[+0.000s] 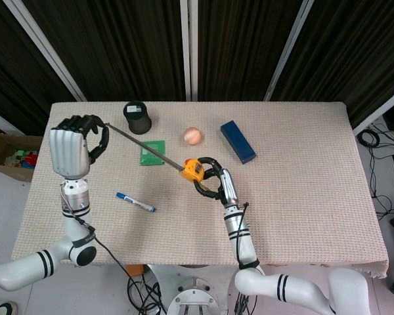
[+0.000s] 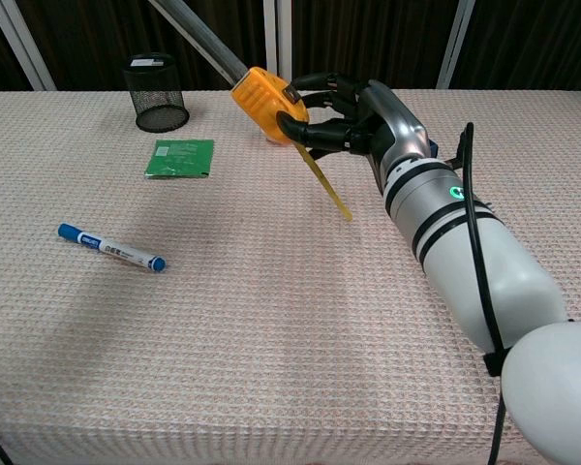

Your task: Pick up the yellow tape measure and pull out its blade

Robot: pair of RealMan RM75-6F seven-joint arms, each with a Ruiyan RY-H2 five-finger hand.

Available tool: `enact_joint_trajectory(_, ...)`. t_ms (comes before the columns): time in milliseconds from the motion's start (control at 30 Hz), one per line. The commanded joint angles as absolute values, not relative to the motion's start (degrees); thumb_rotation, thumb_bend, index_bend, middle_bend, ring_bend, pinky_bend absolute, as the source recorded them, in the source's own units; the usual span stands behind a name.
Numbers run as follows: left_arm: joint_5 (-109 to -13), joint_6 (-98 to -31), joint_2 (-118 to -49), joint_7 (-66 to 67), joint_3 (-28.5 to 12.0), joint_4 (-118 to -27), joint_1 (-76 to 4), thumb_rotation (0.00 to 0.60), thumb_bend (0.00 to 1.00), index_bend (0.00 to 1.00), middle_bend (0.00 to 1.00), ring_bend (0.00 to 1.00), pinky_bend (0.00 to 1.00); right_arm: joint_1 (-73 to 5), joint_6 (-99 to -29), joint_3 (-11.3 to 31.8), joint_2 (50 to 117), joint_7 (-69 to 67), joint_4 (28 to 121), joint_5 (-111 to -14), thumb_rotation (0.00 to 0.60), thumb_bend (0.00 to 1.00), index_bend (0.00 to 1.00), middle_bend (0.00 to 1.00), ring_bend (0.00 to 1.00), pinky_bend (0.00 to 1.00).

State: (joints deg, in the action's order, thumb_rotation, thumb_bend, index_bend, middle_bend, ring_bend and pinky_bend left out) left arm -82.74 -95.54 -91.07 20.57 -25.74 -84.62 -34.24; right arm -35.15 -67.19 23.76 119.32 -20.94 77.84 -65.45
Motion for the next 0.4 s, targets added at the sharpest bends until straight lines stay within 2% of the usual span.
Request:
enact_joint_trajectory(33, -82.11, -95.77, -89.35, 20.31, -26.65, -85.84, -33.65, 0.600, 0.56, 0.68, 0.68, 0.63, 0.73, -34.65, -67.25, 23.32, 119.12, -21.09, 77.85, -65.67, 0.600, 0.35, 0.63, 0.50, 0.46, 0.47)
enact_joint_trajectory(400, -80.83, -95.83, -86.56, 19.14, -27.37, -86.96, -32.81, 0.600, 0.56, 0.68, 0.68, 0.64, 0.73, -33.16, -67.37, 22.44, 118.89, -21.82, 77.38, -66.47, 0.600, 0.35, 0.63, 0.50, 0.46, 0.47)
